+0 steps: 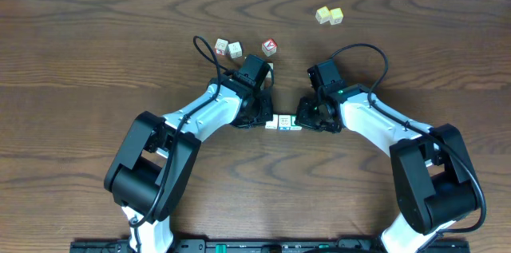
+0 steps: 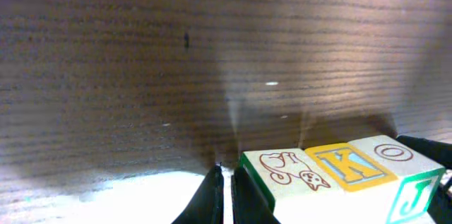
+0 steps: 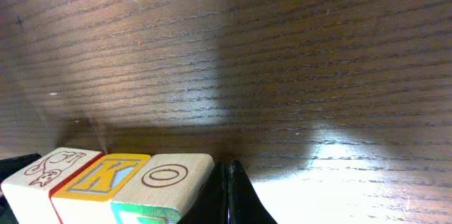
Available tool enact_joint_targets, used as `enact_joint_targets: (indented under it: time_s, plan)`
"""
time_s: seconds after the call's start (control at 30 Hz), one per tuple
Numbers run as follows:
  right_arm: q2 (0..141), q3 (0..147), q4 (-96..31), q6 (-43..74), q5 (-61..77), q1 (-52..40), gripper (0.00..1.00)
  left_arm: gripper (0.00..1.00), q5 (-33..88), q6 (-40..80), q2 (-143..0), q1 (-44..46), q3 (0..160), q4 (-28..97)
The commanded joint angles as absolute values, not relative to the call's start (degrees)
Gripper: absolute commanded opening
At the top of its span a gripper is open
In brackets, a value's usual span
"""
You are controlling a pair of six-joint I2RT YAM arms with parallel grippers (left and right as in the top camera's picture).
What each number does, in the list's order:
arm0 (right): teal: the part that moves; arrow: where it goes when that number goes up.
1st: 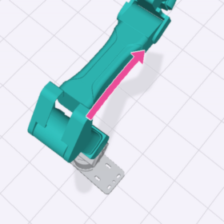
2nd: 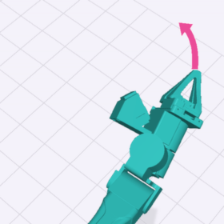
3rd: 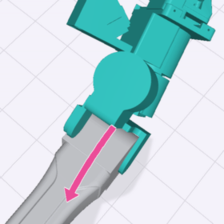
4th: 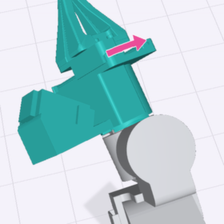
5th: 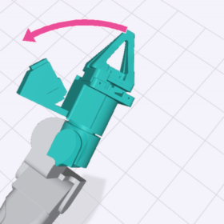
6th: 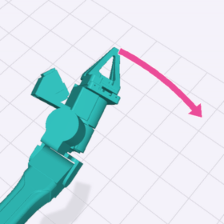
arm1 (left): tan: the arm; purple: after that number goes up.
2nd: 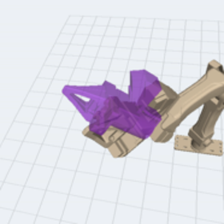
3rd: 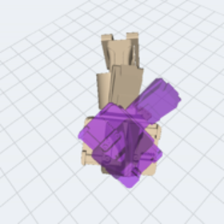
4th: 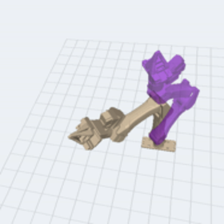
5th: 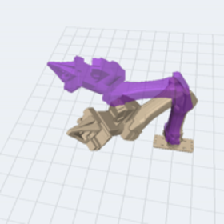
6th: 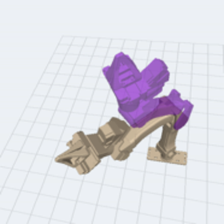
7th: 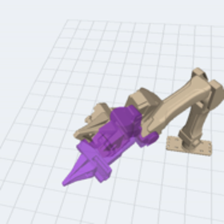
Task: Lift 3 blocks
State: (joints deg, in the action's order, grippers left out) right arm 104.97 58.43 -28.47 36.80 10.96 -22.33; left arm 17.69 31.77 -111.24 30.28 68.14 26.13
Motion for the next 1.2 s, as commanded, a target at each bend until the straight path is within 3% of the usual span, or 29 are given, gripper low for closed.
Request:
enact_joint_targets:
  time_s: [0.0, 1.17]
  plan:
    - [106.1, 58.0, -28.5, 35.9, 11.1, -22.7, 0.01, 0.08, 17.5, 32.2, -112.2, 30.3, 67.7, 25.7]
    - [106.1, 58.0, -26.1, 35.9, 17.1, -22.7, 0.01, 0.07, 20.4, 33.3, -111.2, 30.2, 67.7, 26.5]
